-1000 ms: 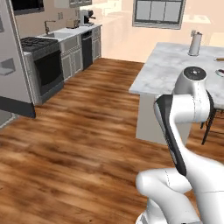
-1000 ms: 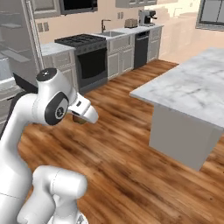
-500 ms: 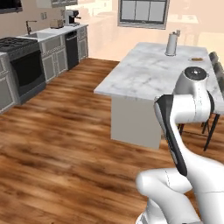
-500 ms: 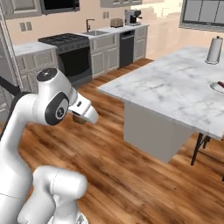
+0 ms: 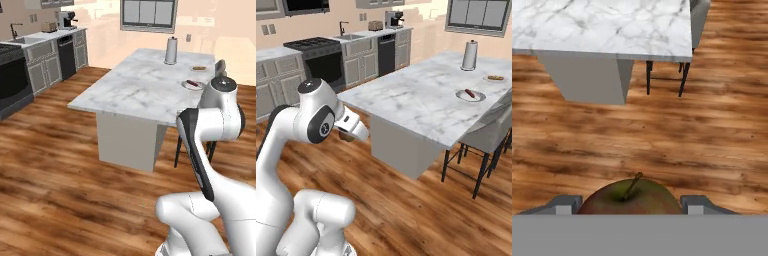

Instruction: Pick up the peach and apple from the fridge and place one fruit on each plate on the dining counter.

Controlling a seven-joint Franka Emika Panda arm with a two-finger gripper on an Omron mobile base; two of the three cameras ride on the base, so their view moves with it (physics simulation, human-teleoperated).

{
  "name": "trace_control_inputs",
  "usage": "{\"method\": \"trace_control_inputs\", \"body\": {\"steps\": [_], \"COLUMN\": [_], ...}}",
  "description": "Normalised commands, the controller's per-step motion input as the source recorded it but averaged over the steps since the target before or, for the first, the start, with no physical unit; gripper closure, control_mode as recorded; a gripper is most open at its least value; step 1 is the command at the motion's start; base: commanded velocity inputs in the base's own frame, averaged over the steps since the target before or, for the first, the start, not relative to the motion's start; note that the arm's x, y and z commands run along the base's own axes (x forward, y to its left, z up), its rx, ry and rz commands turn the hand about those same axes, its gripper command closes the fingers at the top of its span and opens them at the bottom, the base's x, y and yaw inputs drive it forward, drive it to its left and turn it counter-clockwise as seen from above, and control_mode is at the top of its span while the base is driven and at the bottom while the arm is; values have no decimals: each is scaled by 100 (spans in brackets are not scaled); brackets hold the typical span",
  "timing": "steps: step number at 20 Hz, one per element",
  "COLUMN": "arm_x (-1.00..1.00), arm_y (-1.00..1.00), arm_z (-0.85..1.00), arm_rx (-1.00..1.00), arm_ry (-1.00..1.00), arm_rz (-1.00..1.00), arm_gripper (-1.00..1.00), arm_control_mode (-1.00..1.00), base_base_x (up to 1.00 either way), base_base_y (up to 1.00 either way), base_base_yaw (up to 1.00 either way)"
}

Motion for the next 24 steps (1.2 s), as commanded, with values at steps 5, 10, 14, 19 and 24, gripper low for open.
{"method": "trace_control_inputs", "body": {"steps": [5, 10, 14, 19, 24], "arm_x": [0, 0, 0, 0, 0], "arm_y": [0, 0, 0, 0, 0], "arm_z": [0, 0, 0, 0, 0], "arm_rx": [0, 0, 0, 0, 0], "arm_ry": [0, 0, 0, 0, 0], "arm_rz": [0, 0, 0, 0, 0], "arm_gripper": [100, 100, 100, 100, 100], "arm_control_mode": [100, 100, 100, 100, 100], "base_base_x": [20, 42, 51, 24, 15], "base_base_y": [-100, -100, -100, -100, -100], "base_base_yaw": [4, 10, 14, 16, 16]}}
